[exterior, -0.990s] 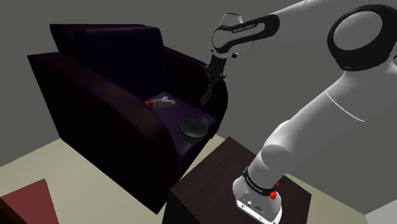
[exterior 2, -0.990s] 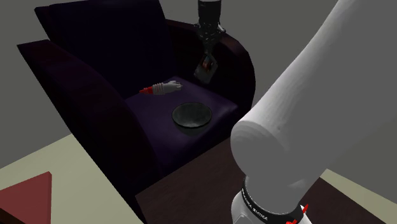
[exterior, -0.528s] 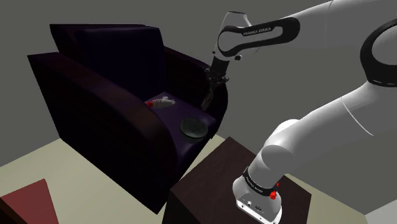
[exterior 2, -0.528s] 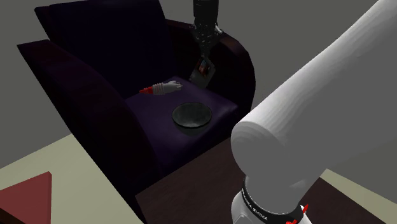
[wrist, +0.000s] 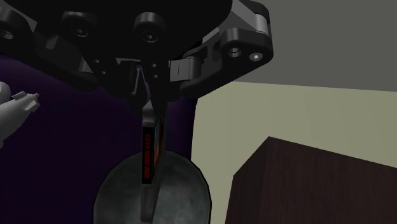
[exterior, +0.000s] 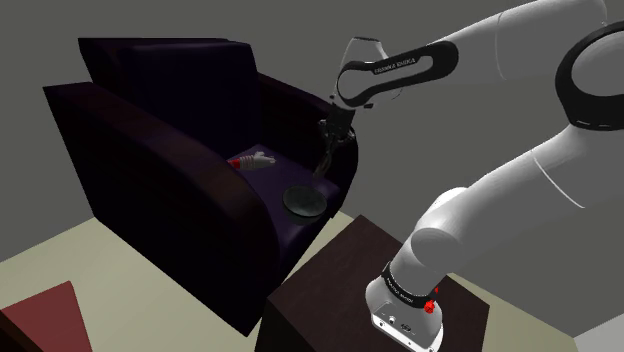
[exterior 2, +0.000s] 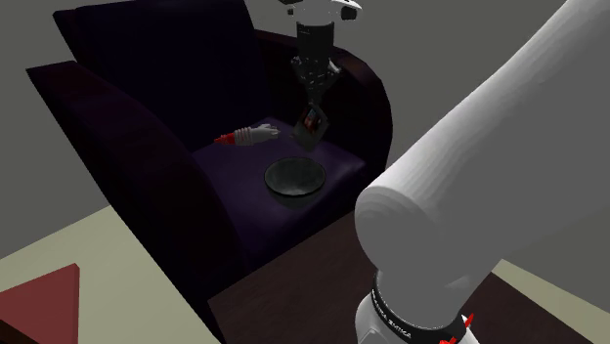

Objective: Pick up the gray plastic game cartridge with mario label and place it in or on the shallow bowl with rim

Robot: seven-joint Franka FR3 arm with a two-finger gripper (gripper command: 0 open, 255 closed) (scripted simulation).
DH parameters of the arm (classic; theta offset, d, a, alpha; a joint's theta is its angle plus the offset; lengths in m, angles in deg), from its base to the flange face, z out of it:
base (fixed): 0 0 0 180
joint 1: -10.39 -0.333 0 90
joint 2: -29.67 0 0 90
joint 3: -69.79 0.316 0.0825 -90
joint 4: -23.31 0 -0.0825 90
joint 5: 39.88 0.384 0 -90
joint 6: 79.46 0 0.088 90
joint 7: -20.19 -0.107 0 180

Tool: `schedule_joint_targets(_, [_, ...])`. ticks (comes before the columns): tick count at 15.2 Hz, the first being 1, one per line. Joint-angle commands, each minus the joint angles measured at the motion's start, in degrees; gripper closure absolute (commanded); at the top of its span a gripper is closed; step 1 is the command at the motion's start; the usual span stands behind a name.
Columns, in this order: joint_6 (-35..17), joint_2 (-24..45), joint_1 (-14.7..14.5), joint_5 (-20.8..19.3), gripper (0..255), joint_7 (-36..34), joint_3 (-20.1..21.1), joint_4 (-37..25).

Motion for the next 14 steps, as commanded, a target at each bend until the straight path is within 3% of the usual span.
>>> schedule_joint_targets(1, [-1.8,0.7,0.0,0.0,255,-0.1,-0.1,1.1])
schedule_joint_targets(14, [-13.6,7.6,-0.2,0.1,255,0.0,-1.3,6.0])
